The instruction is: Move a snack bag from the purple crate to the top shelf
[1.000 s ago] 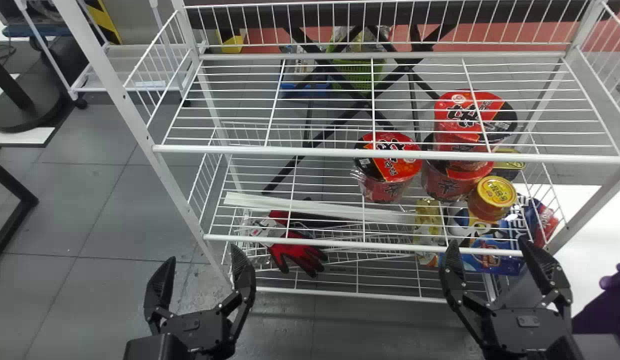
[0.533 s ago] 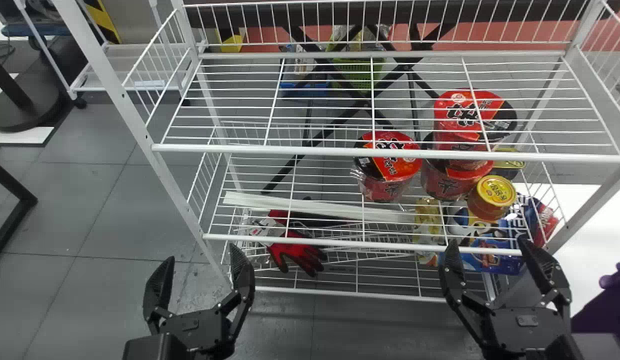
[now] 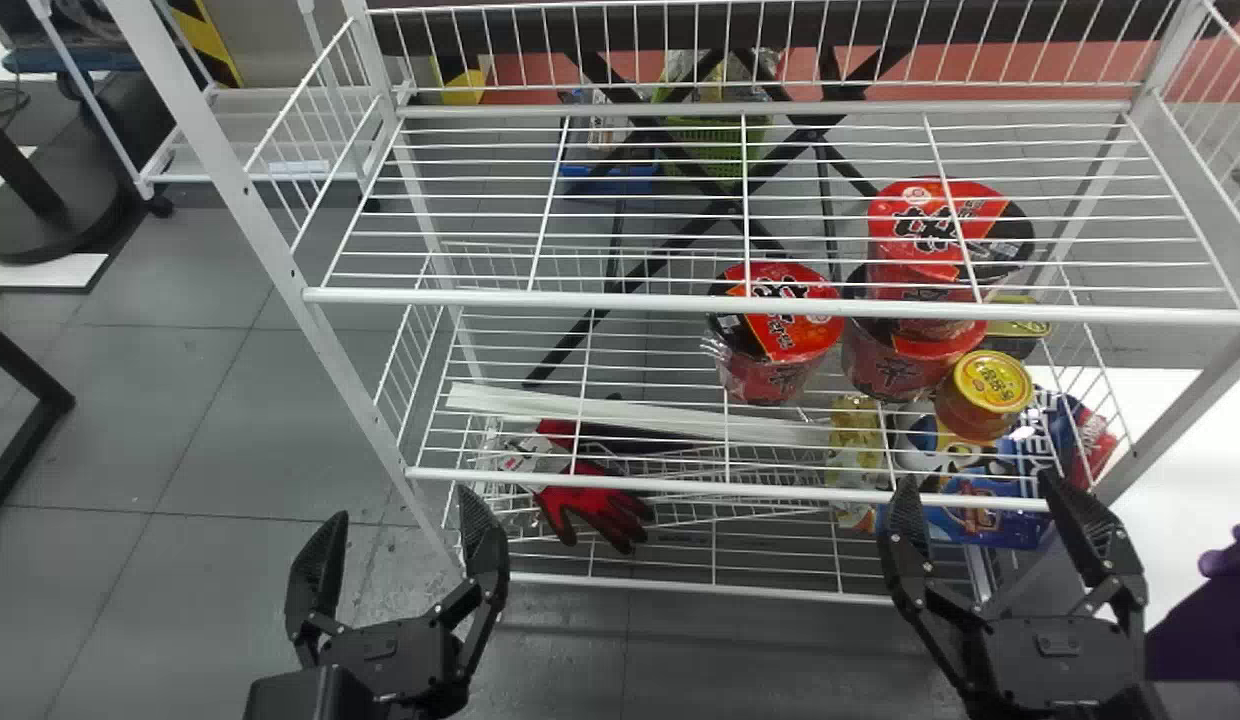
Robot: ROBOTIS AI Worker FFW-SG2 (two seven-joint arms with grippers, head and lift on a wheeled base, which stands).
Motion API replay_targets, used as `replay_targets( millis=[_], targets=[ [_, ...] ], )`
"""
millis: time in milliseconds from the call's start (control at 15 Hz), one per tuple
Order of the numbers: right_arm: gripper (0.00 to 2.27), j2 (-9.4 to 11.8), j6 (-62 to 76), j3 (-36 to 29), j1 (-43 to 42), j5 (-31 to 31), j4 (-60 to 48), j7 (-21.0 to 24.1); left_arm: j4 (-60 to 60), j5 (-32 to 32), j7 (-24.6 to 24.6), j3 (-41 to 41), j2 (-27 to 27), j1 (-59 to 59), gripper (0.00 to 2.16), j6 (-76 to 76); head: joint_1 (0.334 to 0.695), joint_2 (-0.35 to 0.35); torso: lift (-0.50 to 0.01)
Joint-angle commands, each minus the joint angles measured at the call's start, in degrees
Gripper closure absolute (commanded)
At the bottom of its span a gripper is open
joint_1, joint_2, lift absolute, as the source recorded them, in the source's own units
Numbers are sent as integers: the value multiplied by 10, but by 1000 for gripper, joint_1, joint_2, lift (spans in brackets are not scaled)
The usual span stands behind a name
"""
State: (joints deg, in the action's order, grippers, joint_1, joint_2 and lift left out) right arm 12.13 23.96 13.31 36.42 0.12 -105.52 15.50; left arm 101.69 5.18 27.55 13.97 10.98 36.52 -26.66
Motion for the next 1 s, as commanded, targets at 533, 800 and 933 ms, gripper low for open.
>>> replay_targets(
  millis=[533,800,933],
  targets=[
    [181,34,-538,-20,79,-21,-333,106,-3,1,3,0,3,-1,73,1,695,68,-452],
    [184,36,-696,-179,137,-133,-444,54,-9,5,0,4,6,-10,73,1,695,-17,-452],
    [184,25,-772,-297,147,-238,-478,19,-12,7,-2,11,8,-16,73,3,695,-94,-452]
  ],
)
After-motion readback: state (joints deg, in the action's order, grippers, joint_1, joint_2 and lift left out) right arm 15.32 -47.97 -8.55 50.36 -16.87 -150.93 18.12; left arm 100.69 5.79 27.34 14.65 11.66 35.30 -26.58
